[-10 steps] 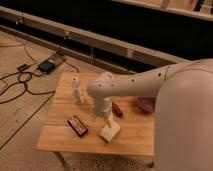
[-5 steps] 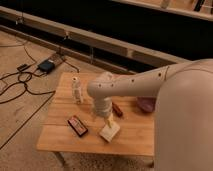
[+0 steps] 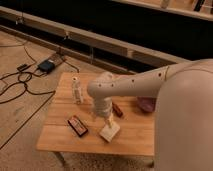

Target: Place the white sponge in the ceramic bowl

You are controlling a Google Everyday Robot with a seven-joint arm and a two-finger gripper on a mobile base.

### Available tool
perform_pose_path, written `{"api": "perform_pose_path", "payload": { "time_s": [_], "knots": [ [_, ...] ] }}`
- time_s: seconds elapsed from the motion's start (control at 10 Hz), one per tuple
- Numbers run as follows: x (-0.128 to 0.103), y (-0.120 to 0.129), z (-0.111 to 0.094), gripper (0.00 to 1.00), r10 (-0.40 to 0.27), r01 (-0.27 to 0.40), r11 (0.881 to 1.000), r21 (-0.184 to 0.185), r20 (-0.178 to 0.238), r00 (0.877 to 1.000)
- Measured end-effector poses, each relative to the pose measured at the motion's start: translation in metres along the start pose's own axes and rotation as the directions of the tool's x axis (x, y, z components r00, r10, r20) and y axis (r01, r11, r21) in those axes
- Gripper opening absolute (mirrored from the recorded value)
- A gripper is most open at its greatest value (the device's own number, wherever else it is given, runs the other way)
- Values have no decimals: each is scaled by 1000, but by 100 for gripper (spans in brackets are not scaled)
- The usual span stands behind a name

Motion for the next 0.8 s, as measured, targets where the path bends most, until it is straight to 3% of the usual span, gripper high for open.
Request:
{"api": "perform_pose_path", "payload": {
  "time_s": [0.5, 0.8],
  "knots": [
    [-26, -13, 12, 65, -40, 40, 999, 28, 1, 999],
    [-31, -19, 31, 65, -40, 40, 999, 17, -2, 999]
  ]
}}
